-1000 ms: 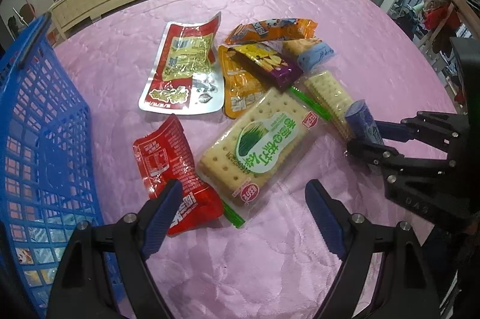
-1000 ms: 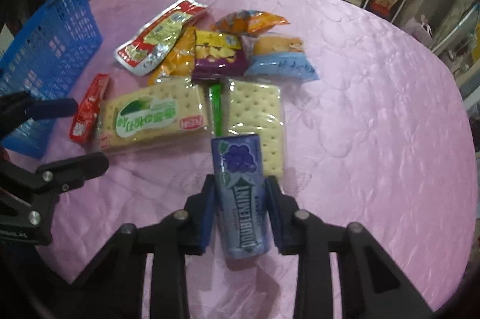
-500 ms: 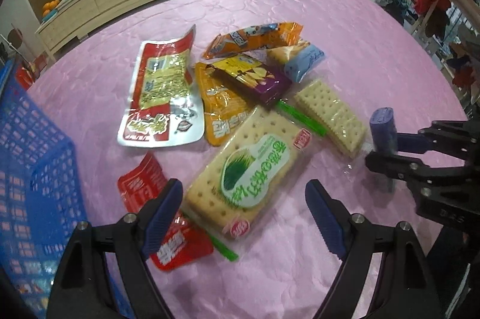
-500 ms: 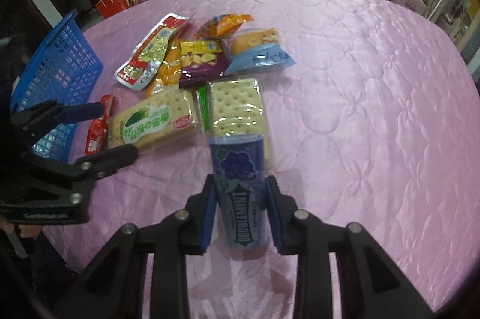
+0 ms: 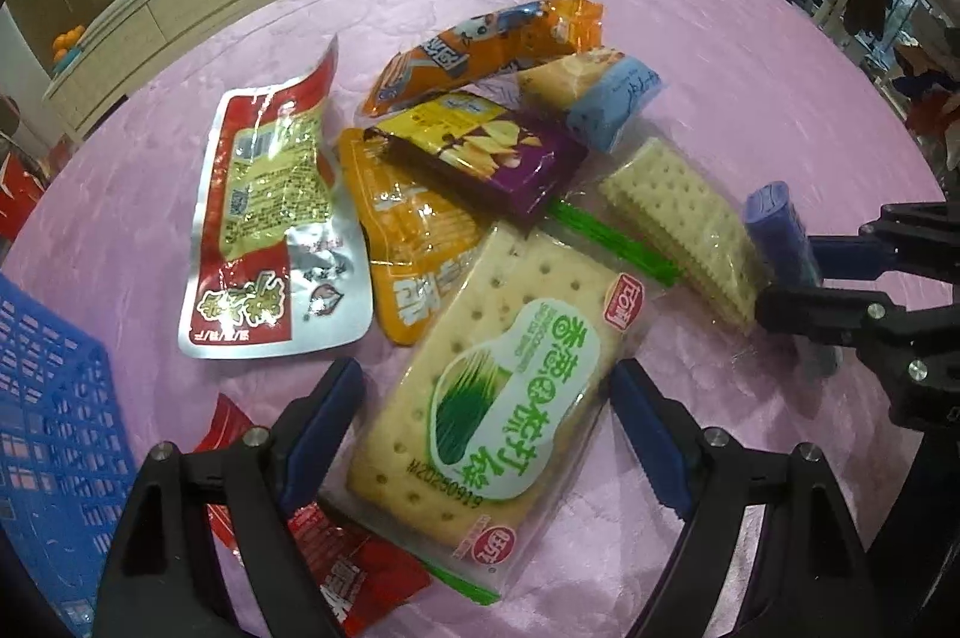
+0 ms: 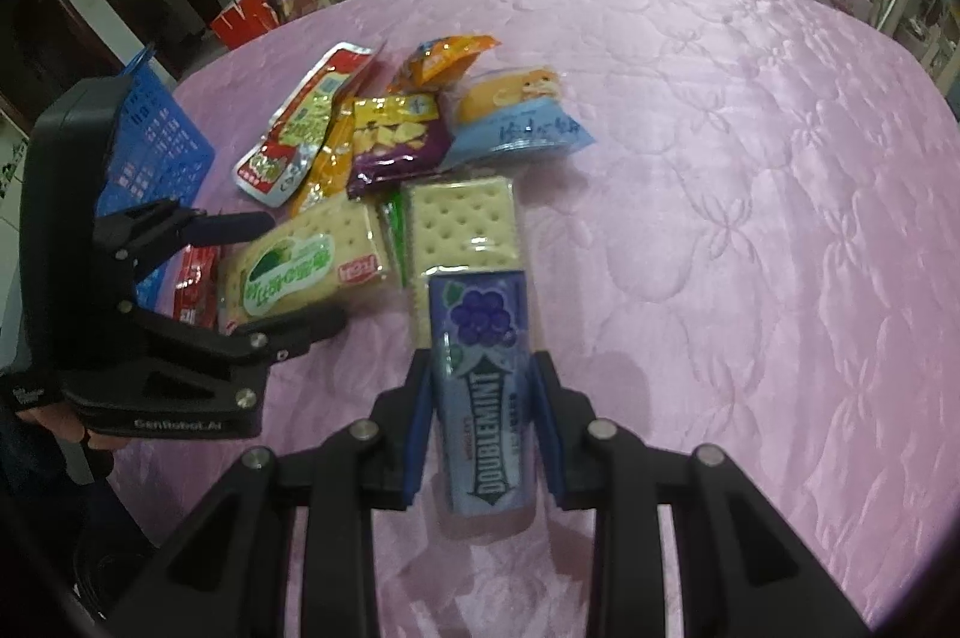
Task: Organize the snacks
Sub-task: 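Grasp the green-printed cracker pack with the left tool while the right tool holds the gum, then carry the cracker pack into the basket and open the left tool while the right tool carries the gum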
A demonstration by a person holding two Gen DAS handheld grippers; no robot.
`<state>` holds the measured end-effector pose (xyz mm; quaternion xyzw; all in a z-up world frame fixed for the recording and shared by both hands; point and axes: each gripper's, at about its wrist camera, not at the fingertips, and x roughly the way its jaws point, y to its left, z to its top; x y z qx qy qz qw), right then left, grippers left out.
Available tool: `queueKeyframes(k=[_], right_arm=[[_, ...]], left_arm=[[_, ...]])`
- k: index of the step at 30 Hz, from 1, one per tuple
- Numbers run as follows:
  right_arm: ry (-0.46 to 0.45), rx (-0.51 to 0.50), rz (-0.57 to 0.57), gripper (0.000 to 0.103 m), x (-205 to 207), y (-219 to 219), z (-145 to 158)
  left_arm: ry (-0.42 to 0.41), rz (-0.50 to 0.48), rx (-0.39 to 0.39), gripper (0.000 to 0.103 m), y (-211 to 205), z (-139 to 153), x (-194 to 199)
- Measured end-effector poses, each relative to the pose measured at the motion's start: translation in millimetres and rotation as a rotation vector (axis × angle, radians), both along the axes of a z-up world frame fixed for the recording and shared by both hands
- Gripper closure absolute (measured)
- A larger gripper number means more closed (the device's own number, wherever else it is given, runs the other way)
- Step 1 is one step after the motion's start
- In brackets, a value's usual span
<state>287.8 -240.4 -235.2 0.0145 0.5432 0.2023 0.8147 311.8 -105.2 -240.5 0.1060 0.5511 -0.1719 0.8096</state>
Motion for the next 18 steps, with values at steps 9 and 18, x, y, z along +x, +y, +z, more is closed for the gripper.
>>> queueKeyframes(k=[9,18], right_arm=[[-0.007,0.023,-0.012,0.068,-8,-6,10],[-0.053,0.012,-0.027,0.068,-30,-9,42]], left_arm=[[0.019,0.034,-0.033,0.039,-9,6,-4],[-0.083,0.059,-0.064,0.04,-6,48,-42]])
